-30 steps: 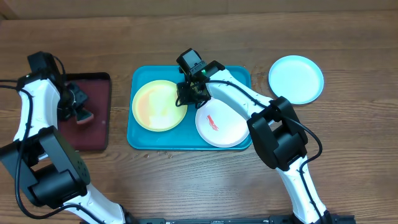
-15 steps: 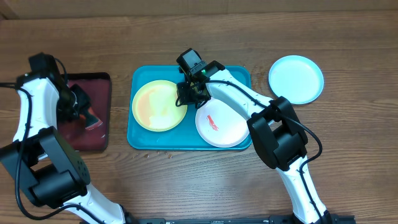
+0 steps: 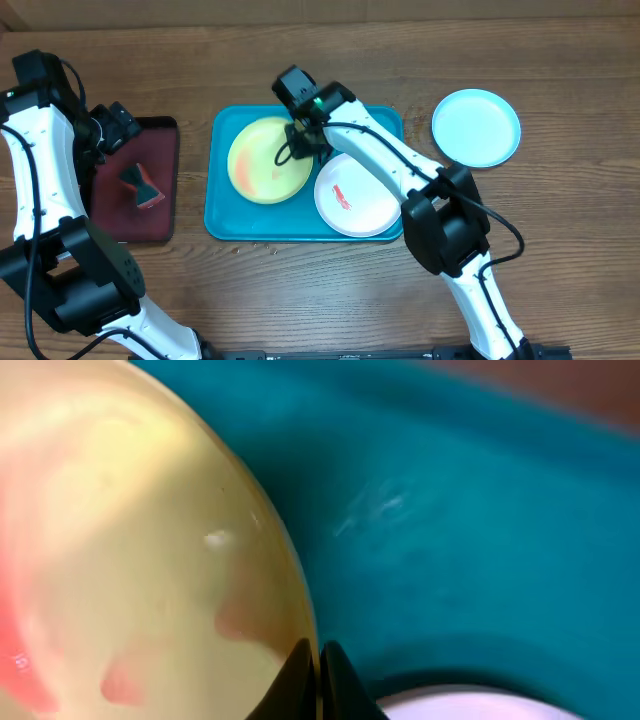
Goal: Clean dirty plates on tray and stack at the side
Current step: 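Lift the yellow plate off the teal tray with the right gripper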
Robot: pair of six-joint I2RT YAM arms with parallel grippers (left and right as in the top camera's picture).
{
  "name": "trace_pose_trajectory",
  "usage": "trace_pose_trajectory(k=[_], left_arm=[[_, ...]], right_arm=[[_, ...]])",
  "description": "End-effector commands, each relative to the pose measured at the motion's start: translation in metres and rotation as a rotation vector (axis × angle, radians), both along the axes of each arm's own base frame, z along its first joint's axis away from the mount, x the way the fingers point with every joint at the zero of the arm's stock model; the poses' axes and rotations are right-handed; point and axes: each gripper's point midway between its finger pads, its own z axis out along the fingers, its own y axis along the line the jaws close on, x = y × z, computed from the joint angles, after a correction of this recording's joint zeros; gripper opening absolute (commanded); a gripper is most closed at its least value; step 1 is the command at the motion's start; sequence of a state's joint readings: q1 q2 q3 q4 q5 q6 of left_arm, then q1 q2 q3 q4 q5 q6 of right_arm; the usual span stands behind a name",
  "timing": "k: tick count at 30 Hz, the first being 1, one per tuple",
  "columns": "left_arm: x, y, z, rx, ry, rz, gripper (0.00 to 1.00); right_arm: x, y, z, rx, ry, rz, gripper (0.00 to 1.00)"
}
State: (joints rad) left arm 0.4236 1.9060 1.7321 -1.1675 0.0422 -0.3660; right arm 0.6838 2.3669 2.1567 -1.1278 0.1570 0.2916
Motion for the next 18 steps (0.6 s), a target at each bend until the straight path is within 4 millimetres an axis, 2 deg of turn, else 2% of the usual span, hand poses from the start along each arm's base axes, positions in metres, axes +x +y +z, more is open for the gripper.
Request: trace_pose_trajectory(k=[1,5,8,13,18], left_arm=[[0.002,-0.003,0.006,-0.003,-0.017,-0.010,1.00],[0.002,-0.003,0.006,-0.003,-0.016,-0.009,1.00],[0.002,-0.003,0.006,-0.003,-0.016,-0.010,1.00],[0.002,-0.003,0.006,-0.003,-0.016,-0.010,1.00],[0.002,-0.003,0.006,-0.003,-0.016,-0.010,1.00]], right_arm=[[0.023,-0.009,0.055,-0.219,-0.262,0.035,0.04],[0.024,-0.012,0.096,-0.398,-0.437,0.022,0.04],[0.016,-0.012,0.121,-0.539,-0.560,0.010,0.04],[0.002,0.001,0.143,-0.672,-0.668,0.061,0.04],[-0.008,0.009,0.154,-0.728,-0.722,0.078,0.04]])
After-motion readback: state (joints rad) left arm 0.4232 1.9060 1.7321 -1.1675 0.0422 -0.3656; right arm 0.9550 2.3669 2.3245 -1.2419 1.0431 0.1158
